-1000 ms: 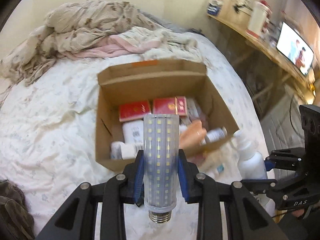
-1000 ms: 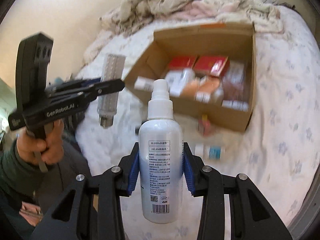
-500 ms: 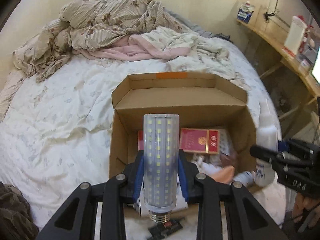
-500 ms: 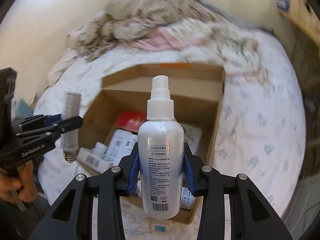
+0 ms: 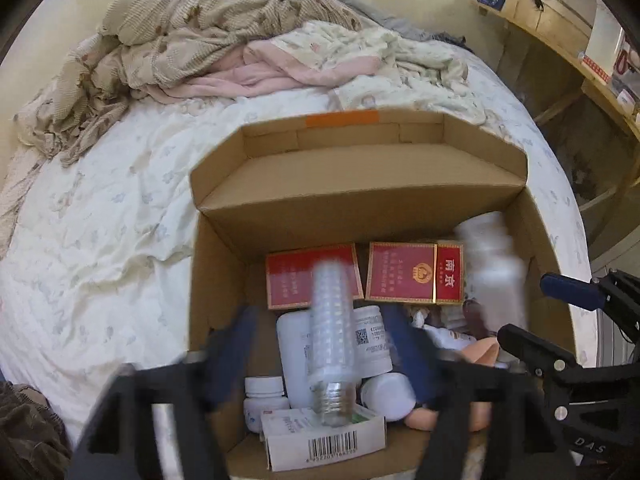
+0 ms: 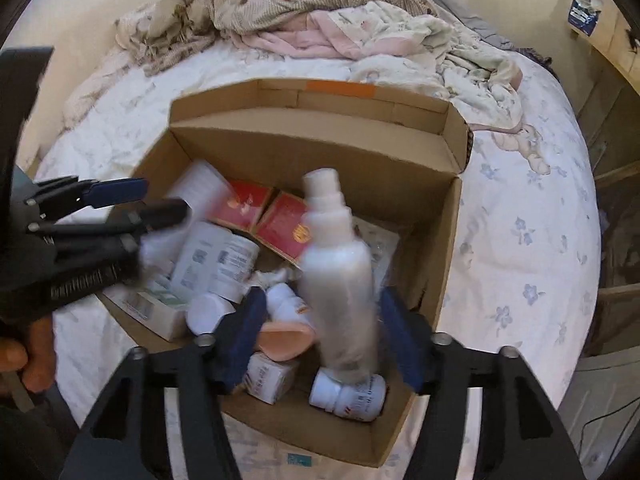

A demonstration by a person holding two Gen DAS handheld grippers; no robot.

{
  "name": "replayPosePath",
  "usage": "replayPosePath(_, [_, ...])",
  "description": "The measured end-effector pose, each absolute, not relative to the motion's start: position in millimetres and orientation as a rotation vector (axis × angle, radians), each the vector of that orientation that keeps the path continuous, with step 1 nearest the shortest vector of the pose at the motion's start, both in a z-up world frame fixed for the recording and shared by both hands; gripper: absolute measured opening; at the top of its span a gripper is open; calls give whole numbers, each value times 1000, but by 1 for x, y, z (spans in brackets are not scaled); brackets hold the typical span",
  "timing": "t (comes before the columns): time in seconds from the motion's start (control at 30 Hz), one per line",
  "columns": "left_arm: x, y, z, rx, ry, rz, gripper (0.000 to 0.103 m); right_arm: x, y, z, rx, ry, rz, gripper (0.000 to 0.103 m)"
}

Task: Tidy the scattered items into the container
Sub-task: 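Lower the spray bottle and LED bulb into the box and open both tools, then reach the left tool to the black lighters while the right tool reaches the white-blue pill bottle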

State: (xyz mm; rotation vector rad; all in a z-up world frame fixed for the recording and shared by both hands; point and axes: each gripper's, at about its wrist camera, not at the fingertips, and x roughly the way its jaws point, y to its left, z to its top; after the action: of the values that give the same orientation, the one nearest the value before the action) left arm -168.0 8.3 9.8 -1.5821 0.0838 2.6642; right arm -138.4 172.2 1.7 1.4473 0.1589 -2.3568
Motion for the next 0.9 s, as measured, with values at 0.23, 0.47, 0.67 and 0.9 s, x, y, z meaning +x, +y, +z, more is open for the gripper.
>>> replayPosePath(0.23, [-139, -4, 38, -1557, -29, 2664, 74, -128, 178, 17, 1378, 170, -2405, 66])
replayPosePath(0.47, [-67, -34, 35, -1539, -184, 2674, 81, -101, 183, 32, 1318, 146, -2407, 66])
replayPosePath(0.67, [-35, -60, -22, -1772, -401, 2579, 81, -63, 185, 38, 1299, 103, -2353, 67])
replayPosePath(0.9, [-45, -66, -27, -1771, -397, 2644, 81, -55, 208, 15, 1422, 23, -2372, 71])
